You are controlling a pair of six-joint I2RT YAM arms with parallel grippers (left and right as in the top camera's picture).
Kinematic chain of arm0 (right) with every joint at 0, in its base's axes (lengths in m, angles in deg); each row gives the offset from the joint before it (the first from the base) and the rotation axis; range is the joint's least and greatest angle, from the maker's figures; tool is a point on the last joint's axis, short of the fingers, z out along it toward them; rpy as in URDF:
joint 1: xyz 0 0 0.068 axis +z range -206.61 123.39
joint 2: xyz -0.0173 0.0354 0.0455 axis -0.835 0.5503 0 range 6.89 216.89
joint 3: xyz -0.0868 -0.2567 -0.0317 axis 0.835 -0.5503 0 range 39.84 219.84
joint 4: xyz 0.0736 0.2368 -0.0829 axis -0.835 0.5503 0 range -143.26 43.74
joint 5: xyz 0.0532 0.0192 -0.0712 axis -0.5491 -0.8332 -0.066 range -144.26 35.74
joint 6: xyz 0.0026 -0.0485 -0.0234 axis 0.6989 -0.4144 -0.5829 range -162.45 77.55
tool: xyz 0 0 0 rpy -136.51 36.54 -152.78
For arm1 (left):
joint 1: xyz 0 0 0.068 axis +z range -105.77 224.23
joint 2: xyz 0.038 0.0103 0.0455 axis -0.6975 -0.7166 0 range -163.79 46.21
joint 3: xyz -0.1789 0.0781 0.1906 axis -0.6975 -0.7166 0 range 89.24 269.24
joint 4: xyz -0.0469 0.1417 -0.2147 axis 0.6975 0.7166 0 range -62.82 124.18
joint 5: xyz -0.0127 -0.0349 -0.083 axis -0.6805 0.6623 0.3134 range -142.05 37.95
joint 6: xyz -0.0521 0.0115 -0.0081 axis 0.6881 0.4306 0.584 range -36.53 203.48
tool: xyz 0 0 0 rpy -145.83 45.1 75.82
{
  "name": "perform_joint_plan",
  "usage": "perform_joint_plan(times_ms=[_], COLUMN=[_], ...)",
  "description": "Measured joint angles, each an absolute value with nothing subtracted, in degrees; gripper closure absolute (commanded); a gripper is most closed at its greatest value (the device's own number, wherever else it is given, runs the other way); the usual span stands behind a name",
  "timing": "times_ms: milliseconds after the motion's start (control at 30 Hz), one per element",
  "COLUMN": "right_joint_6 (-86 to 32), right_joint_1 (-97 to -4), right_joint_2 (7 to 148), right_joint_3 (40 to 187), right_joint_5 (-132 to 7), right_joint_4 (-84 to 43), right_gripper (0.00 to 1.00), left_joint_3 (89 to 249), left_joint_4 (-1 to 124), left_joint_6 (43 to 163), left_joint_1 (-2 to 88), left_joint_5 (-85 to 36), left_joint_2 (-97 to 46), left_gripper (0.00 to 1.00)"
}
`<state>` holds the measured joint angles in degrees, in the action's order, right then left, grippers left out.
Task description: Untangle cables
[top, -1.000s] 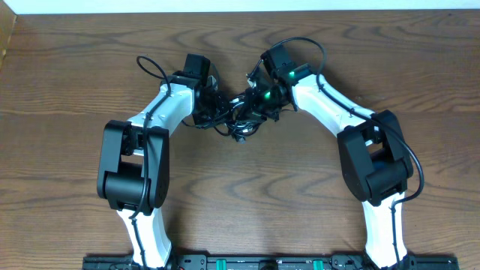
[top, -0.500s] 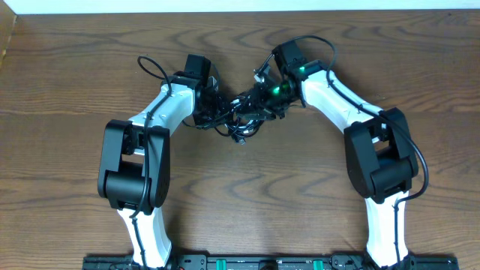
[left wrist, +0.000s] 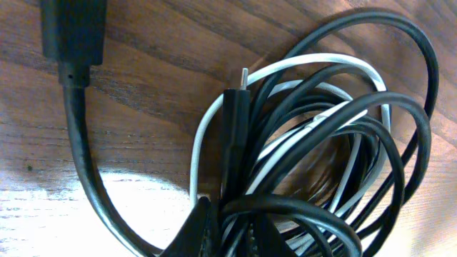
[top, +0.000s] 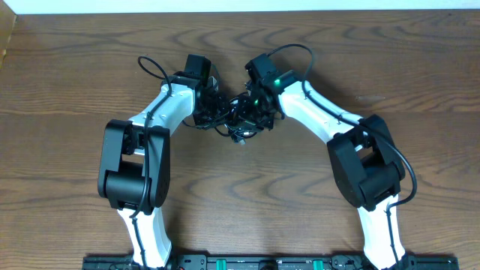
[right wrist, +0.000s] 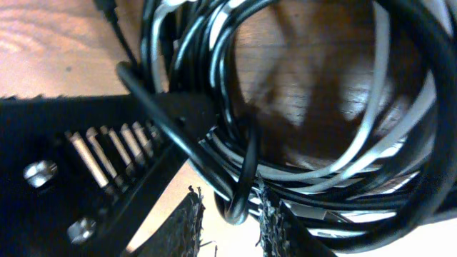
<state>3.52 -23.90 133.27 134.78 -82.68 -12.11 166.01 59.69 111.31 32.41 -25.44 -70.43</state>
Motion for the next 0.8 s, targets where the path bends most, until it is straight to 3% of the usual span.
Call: perform_joint_plan(times_ms=[167, 367, 667, 800], right_joint_6=[7.63, 9.55, 9.88, 9.9], right_joint_1=[-23.31, -23.31, -23.25, -22.59], right_joint_2=[133.27, 133.27, 133.27, 133.27], right_joint_3=[135.06, 135.15, 135.15, 135.15], right_joint_5=[-77.98, -75.56, -74.73, -73.37], right_joint_4=[-12.2, -12.61, -13.12, -13.49], right_gripper=[0.79, 0.91, 0.85, 0.9], left_joint_3=[166.01, 166.03, 166.01, 166.01], left_joint_4=[59.69, 59.67, 59.62, 59.62], left_joint_6=[111.33, 111.33, 111.35, 111.57], left_joint_1=[32.41, 32.37, 32.37, 32.37], left_joint_5=[-25.42, -25.42, -25.42, -25.42], left_joint_2=[-70.43, -70.43, -70.43, -70.43], left_gripper=[0.92, 0.92, 0.92, 0.92])
